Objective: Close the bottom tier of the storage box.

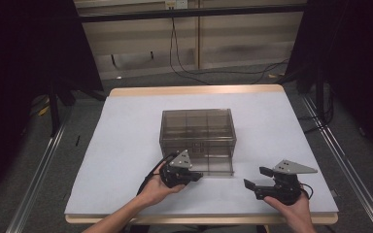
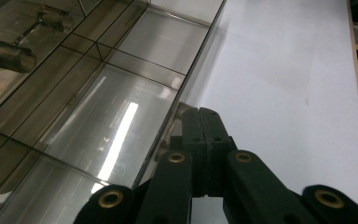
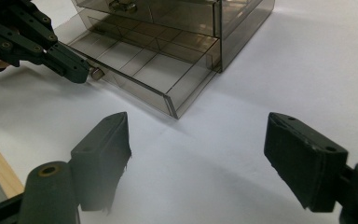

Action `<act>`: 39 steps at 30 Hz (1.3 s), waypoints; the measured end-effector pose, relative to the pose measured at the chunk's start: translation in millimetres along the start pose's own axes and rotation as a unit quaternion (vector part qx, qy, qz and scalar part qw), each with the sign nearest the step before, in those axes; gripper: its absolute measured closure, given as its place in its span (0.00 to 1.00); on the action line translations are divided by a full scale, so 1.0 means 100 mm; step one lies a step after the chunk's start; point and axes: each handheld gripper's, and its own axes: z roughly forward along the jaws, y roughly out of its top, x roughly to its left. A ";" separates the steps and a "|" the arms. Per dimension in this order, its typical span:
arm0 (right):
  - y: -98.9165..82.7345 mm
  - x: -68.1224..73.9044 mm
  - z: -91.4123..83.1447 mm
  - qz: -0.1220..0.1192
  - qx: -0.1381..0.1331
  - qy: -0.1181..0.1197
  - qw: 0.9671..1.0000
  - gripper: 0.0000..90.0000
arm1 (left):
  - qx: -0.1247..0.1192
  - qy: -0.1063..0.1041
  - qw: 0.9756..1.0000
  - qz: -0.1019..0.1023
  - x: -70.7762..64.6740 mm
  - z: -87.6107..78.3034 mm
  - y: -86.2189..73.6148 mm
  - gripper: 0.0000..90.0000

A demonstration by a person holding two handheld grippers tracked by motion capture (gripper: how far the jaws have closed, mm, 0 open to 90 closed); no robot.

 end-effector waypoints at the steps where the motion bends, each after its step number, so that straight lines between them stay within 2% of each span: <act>1: 0.00 0.00 0.00 0.000 0.000 0.000 1.000 0.25 | 0.001 0.000 1.000 0.000 0.00 0.00 0.00 1.00; 6: 0.00 0.00 0.00 0.000 0.000 0.001 1.000 0.25 | 0.007 0.003 1.000 0.005 -0.01 0.01 -0.02 1.00; 7: 0.00 0.00 0.00 0.000 0.000 0.001 1.000 0.25 | 0.019 0.005 1.000 0.008 0.00 -0.01 -0.02 1.00; 8: 0.00 0.00 -0.01 0.001 0.001 0.001 1.000 0.25 | 0.018 0.004 1.000 0.002 -0.01 -0.02 -0.03 1.00; 10: 0.00 0.00 -0.01 -0.001 0.000 0.002 1.000 0.25 | 0.016 0.005 1.000 0.005 0.00 -0.04 -0.04 1.00; 11: 0.00 0.00 -0.01 -0.001 0.001 0.002 1.000 0.25 | 0.006 0.004 1.000 0.002 0.00 -0.03 -0.05 1.00; 15: 0.00 0.00 0.00 -0.001 0.001 0.002 1.000 0.25 | 0.015 0.003 1.000 0.003 0.01 -0.07 -0.06 1.00; 17: 0.00 0.00 0.00 -0.002 0.000 0.001 1.000 0.25 | 0.006 0.003 1.000 0.001 0.02 -0.08 -0.09 1.00; 18: 0.00 0.00 0.00 -0.002 0.000 0.002 1.000 0.25 | 0.018 0.008 1.000 -0.001 0.01 -0.10 -0.09 1.00; 21: 0.00 0.00 0.00 -0.002 0.000 0.002 1.000 0.25 | 0.018 0.005 1.000 -0.001 0.03 -0.13 -0.11 1.00; 22: 0.00 0.00 0.00 -0.001 0.001 0.003 1.000 0.25 | 0.010 0.004 1.000 -0.001 0.04 -0.12 -0.12 1.00; 26: 0.00 0.01 0.00 -0.001 0.001 0.004 1.000 0.25 | 0.028 0.012 1.000 0.005 0.03 -0.16 -0.12 1.00; 29: 0.00 0.00 0.00 0.001 -0.001 0.002 1.000 0.25 | 0.030 0.016 0.999 0.003 0.05 -0.19 -0.13 1.00; 30: 0.00 0.00 0.00 0.000 0.000 0.002 1.000 0.25 | 0.013 0.018 1.000 -0.003 0.06 -0.17 -0.15 1.00; 32: 0.00 0.00 0.00 -0.002 0.000 0.004 1.000 0.25 | 0.019 0.020 1.000 -0.006 0.08 -0.20 -0.14 1.00; 33: 0.00 0.01 0.00 -0.001 0.000 0.004 1.000 0.25 | 0.009 0.019 1.000 -0.012 0.10 -0.20 -0.14 1.00; 37: 0.01 0.01 0.01 -0.002 0.001 0.004 1.000 0.25 | 0.014 0.021 1.000 -0.003 0.09 -0.17 -0.12 1.00; 39: 0.01 0.01 0.00 -0.001 0.000 0.004 1.000 0.25 | 0.013 0.020 1.000 -0.008 0.08 -0.17 -0.11 1.00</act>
